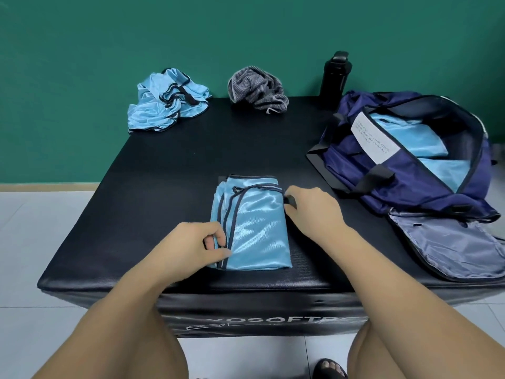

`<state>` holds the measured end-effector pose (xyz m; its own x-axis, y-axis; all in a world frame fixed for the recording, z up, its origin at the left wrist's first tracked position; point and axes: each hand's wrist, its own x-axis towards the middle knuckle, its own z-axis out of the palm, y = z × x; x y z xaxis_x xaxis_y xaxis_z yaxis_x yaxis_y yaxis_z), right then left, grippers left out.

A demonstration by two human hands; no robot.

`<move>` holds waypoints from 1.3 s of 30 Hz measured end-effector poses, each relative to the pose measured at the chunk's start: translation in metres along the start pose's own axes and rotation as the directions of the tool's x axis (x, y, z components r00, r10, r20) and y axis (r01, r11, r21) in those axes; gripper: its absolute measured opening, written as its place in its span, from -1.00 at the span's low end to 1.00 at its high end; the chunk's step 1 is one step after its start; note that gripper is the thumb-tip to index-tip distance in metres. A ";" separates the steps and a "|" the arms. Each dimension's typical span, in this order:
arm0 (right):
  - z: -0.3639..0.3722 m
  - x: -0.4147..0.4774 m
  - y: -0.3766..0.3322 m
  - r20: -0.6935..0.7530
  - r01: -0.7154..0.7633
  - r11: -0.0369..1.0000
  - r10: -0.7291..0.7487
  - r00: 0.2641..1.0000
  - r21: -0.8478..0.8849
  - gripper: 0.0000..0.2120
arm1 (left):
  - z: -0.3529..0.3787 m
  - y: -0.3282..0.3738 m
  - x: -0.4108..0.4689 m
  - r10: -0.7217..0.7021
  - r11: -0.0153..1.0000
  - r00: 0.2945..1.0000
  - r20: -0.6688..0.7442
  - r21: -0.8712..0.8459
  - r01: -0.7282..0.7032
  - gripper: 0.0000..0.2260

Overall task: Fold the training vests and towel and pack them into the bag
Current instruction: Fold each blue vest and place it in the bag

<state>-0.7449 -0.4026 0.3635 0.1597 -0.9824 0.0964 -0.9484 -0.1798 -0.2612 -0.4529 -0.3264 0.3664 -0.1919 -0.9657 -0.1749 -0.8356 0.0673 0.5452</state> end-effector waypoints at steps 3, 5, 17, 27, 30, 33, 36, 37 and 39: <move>0.001 0.002 -0.002 -0.025 -0.001 1.000 0.001 1.000 0.004 -0.88 | -0.002 0.005 -0.002 0.063 0.998 0.995 -0.076 0.032 -0.061 -0.81; -0.002 -0.005 -0.006 -0.062 0.041 0.998 -0.038 0.997 0.041 -0.91 | -0.003 0.007 -0.004 0.148 0.988 0.976 -0.159 0.056 -0.141 -0.82; 0.006 -0.046 -0.034 0.122 0.462 0.860 -0.493 0.861 0.219 -0.82 | 0.020 0.013 -0.003 0.380 0.888 0.925 0.027 0.270 -0.373 -0.79; 0.012 -0.052 -0.032 0.161 0.522 0.840 -0.542 0.825 0.150 -0.66 | 0.026 0.016 0.001 0.415 0.886 0.909 -0.038 0.245 -0.394 -0.95; 0.010 -0.052 -0.029 0.167 0.531 0.839 -0.544 0.822 0.115 -0.71 | 0.023 0.019 0.000 0.382 0.916 0.922 -0.068 0.163 -0.367 -0.89; 0.009 -0.051 -0.027 0.176 0.521 0.848 -0.529 0.830 0.093 -0.76 | 0.022 0.022 -0.001 0.351 0.934 0.931 -0.096 0.102 -0.342 -0.86; 0.004 -0.047 -0.029 0.122 0.464 0.876 -0.479 0.869 0.134 -0.91 | 0.022 0.026 -0.002 0.345 0.937 0.931 -0.114 0.097 -0.336 -0.86; 0.002 -0.046 -0.029 0.108 0.440 0.884 -0.458 0.882 0.156 -0.92 | 0.022 0.027 -0.003 0.347 0.935 0.930 -0.120 0.122 -0.333 -0.82; -0.003 -0.044 -0.028 0.094 0.388 0.899 -0.412 0.906 0.204 -0.93 | 0.025 0.027 -0.002 0.365 0.915 0.922 -0.128 0.233 -0.330 -0.69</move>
<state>-0.7263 -0.3539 0.3692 0.5613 -0.8210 0.1049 -0.7349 -0.5526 -0.3932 -0.4882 -0.3165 0.3610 -0.4165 -0.8979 0.1427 -0.8210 0.4389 0.3652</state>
